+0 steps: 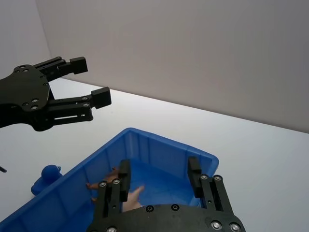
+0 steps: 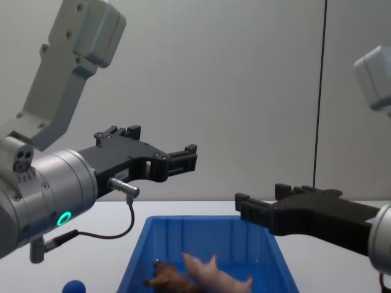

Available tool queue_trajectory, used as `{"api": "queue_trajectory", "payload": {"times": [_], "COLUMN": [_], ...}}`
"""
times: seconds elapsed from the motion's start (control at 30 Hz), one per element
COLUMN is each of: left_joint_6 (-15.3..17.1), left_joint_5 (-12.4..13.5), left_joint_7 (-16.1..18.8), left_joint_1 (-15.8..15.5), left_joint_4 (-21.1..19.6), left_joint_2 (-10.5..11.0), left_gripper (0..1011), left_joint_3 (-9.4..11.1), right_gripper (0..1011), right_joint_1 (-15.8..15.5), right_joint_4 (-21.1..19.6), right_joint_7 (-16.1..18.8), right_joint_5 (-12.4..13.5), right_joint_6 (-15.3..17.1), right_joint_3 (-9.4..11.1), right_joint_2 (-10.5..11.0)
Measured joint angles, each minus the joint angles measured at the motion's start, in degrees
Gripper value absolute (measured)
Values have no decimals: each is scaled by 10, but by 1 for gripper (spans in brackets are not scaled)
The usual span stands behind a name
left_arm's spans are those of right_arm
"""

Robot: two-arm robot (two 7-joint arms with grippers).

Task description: Pick up the two dolls from the table and place them into the box.

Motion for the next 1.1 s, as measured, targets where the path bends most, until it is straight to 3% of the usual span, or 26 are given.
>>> {"api": "queue_trajectory", "payload": {"times": [0.37, 0.83, 1.1], "left_joint_6": [0, 0, 2], "left_joint_5": [0, 0, 0], "left_joint_7": [0, 0, 0], "left_joint_1": [0, 0, 0], "left_joint_4": [0, 0, -1], "left_joint_2": [0, 0, 0], "left_gripper": [1001, 1001, 1001], "left_joint_3": [0, 0, 0], "right_gripper": [988, 1001, 1001], "right_joint_1": [6, -33, -50], "right_joint_4": [10, -19, -32], "right_joint_7": [-26, -110, -137], "right_joint_5": [0, 9, 14], "right_joint_6": [4, -3, -8], "right_joint_3": [3, 21, 28], "right_joint_2": [-4, 18, 27]}}
